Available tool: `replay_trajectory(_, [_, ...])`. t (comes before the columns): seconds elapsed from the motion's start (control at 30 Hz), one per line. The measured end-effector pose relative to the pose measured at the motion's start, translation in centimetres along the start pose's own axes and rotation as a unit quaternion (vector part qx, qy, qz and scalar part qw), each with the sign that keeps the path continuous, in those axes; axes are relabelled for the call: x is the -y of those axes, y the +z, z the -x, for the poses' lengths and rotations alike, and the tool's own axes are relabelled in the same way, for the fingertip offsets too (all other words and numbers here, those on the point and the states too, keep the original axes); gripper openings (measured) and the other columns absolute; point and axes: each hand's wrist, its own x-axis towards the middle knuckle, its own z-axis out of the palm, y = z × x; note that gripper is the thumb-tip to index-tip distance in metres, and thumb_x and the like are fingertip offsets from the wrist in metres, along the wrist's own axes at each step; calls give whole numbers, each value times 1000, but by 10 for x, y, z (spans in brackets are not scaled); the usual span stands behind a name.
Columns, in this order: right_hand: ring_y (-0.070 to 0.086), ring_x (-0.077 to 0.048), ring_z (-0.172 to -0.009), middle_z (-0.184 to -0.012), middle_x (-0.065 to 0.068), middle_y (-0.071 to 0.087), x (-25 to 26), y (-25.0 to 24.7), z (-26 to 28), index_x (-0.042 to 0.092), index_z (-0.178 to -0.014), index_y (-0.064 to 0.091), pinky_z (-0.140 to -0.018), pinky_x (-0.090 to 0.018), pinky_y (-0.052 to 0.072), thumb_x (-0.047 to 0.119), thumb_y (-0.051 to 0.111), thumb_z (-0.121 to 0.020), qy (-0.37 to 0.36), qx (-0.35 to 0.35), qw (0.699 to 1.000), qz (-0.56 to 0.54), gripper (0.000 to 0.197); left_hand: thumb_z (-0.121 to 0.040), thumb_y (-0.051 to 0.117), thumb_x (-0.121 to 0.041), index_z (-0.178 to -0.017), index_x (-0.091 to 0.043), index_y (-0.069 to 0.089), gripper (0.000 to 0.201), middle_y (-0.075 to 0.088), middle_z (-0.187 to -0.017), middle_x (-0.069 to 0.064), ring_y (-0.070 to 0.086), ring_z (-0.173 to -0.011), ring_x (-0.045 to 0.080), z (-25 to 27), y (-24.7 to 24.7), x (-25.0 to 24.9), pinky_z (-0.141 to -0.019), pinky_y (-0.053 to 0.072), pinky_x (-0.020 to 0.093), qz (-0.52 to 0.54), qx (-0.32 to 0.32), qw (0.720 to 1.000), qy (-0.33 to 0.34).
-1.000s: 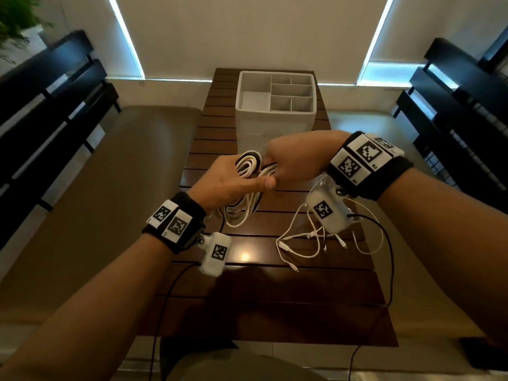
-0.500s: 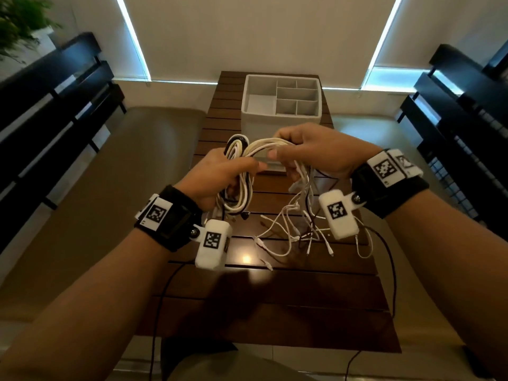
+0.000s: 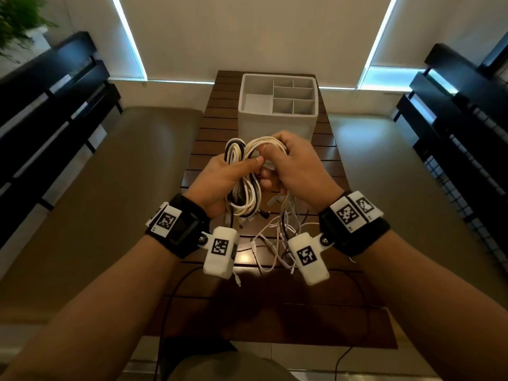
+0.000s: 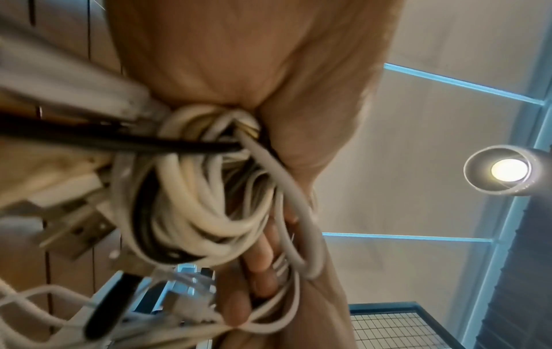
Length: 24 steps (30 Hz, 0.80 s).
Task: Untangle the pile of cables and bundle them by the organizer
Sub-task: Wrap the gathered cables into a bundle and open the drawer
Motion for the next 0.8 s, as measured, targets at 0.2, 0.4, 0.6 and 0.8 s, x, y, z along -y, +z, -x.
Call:
replay_trajectory(0.2, [52, -14, -48, -63, 2, 57, -13, 4, 3, 5, -109, 59, -43, -30, 43, 26, 56, -106, 13, -20, 999, -38, 21, -106, 61, -20, -105, -4, 62, 15, 49, -64, 0, 48, -50, 11, 1, 7, 2, -53, 53, 32, 28, -3, 999, -22])
replay_trajectory(0.4, [63, -16, -69, -80, -5, 64, -26, -17, 12, 4, -112, 60, -66, -36, 57, 25, 60, -105, -22, 33, 996, 85, 23, -104, 63, -20, -70, -17, 52, 36, 34, -52, -5, 34, -40, 8, 3, 1, -7, -43, 39, 26, 78, -23, 997, -15])
replay_trajectory(0.6, [49, -14, -53, -74, -1, 52, -23, 5, 7, 10, -113, 53, -46, -33, 44, 31, 48, -109, 2, -35, 998, 56, 22, -99, 70, -32, -65, -22, 47, 43, 24, -57, 0, 25, -45, 15, 5, 14, -3, -44, 34, 28, 51, -48, 997, 18])
replay_trajectory(0.8, [60, -24, -55, -80, -17, 64, -19, 21, 11, 7, -122, 43, -40, -26, 41, 38, 40, -111, 44, -23, 998, -30, 33, -94, 76, -37, -84, -18, 73, 22, 47, -55, -7, 42, -46, 11, 11, 19, -4, -48, 40, 30, 12, -46, 998, 37])
